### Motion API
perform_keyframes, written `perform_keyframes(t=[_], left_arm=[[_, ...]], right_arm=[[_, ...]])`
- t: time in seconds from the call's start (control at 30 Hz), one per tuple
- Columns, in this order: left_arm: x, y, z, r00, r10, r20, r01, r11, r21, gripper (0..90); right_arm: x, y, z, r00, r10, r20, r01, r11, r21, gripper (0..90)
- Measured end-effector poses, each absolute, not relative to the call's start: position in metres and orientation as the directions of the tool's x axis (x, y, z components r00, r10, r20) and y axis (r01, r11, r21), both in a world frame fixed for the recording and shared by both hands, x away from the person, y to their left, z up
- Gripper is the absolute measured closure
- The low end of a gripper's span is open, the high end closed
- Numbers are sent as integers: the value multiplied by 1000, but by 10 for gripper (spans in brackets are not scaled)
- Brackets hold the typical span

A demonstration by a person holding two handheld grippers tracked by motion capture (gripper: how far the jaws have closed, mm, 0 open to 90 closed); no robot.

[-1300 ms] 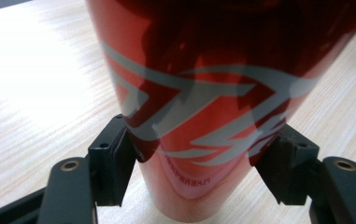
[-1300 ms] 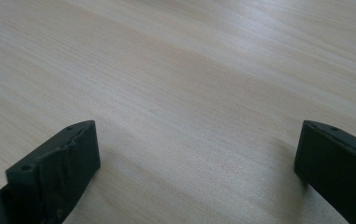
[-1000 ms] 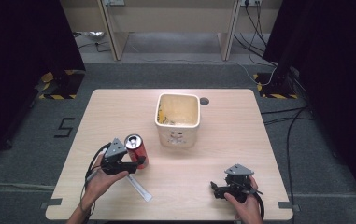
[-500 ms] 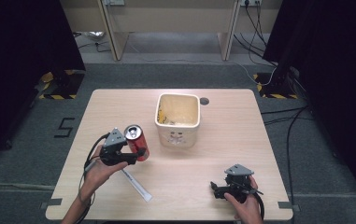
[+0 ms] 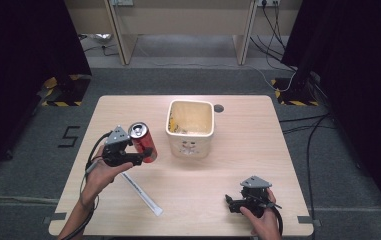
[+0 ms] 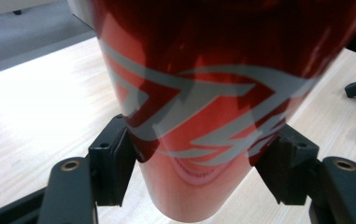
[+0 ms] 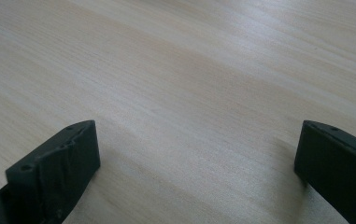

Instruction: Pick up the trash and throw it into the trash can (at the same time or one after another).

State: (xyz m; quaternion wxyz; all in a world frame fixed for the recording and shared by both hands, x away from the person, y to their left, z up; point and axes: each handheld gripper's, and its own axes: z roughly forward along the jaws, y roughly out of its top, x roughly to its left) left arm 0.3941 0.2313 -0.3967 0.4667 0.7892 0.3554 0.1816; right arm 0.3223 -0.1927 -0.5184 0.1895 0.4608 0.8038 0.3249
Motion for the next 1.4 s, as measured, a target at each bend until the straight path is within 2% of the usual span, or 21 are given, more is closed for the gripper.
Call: perform_keyframes(t=[0.7, 1.4], left_arm=[[415, 213, -355, 720, 693, -39, 357, -321, 877, 339], [430, 199, -333, 729, 684, -32, 344, -325, 881, 340]], right_arm=[[322, -193, -518, -504, 864, -5, 617, 364, 697, 4], [322, -193, -518, -507, 862, -8, 614, 368, 698, 4]])
